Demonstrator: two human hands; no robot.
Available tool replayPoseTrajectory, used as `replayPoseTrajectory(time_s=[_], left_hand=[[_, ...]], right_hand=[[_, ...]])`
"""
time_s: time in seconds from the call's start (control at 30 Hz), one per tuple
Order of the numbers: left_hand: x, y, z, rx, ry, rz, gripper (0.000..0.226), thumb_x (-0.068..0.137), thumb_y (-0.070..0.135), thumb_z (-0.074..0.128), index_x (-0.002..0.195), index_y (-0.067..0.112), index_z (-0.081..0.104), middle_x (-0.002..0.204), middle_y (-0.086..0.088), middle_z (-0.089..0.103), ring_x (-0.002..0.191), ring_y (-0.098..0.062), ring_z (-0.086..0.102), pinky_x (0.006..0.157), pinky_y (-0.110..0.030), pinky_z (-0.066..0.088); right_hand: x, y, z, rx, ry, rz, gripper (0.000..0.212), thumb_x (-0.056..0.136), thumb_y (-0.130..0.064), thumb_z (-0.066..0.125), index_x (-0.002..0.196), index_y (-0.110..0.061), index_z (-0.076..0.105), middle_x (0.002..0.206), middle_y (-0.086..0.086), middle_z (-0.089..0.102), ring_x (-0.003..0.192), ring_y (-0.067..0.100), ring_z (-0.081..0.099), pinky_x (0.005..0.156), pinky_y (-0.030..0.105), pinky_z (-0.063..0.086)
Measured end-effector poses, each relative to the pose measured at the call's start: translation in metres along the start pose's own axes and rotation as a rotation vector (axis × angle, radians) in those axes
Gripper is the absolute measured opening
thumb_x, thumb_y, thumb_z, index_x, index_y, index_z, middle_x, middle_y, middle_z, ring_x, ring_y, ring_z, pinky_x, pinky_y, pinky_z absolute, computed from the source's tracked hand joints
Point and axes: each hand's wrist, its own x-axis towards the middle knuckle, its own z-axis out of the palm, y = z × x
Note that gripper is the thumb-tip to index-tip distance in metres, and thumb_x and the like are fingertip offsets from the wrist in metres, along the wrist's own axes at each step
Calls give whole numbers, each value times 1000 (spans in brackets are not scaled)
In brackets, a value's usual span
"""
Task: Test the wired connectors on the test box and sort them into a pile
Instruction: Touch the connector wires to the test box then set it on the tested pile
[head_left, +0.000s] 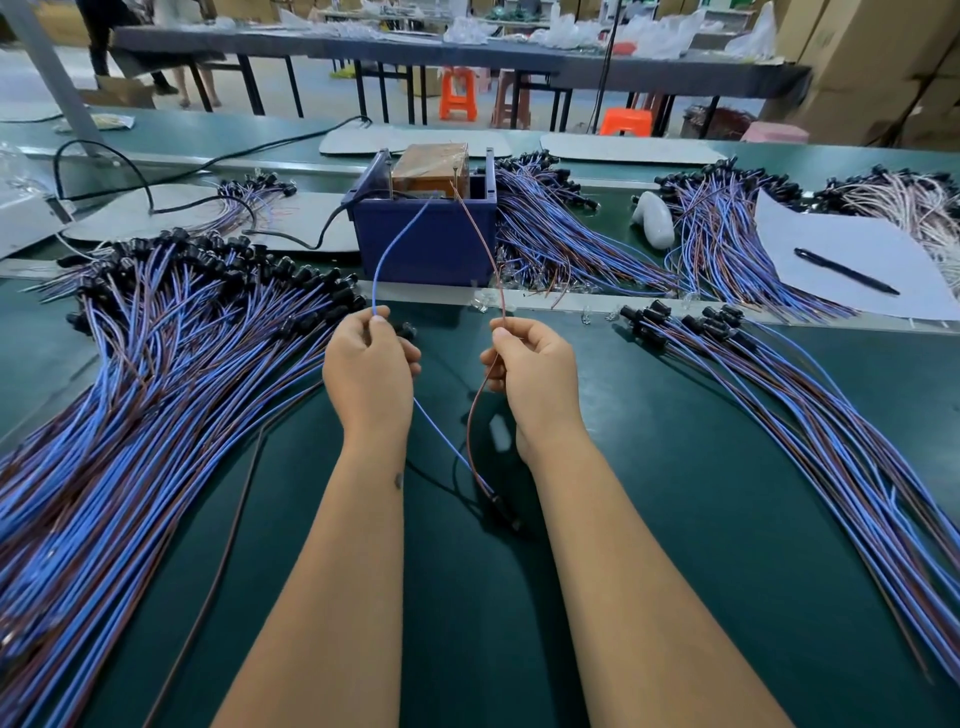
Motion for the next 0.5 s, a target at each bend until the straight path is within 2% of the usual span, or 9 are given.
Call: replayPoseTrajectory(time_s=[0.17,0.4,0.5], left_hand=[[1,1,-1,-44,14,-29,22,101,15,40,96,26,58,52,7,61,44,-6,54,48,-20,48],[1,2,-2,-72,44,-2,18,101,16,40,101,24,56,54,5,64,48,-8,57,53,-23,50],[1,3,-1,-83,37,8,19,101,16,39,101,24,56,55,5,64,48,-9,57,53,-24,50]], right_hand=[[-1,-1,0,6,10,-2,13,97,-7,52,104,-7,63,66,2,59,57,7,52,55,20,45],[-2,-1,1,6,35,3,13,96,-6,51,102,-9,63,65,1,59,57,7,52,54,20,45],[-2,-2,1,16,72,8,15,94,-5,50,96,-12,63,63,0,59,54,6,51,52,19,44]])
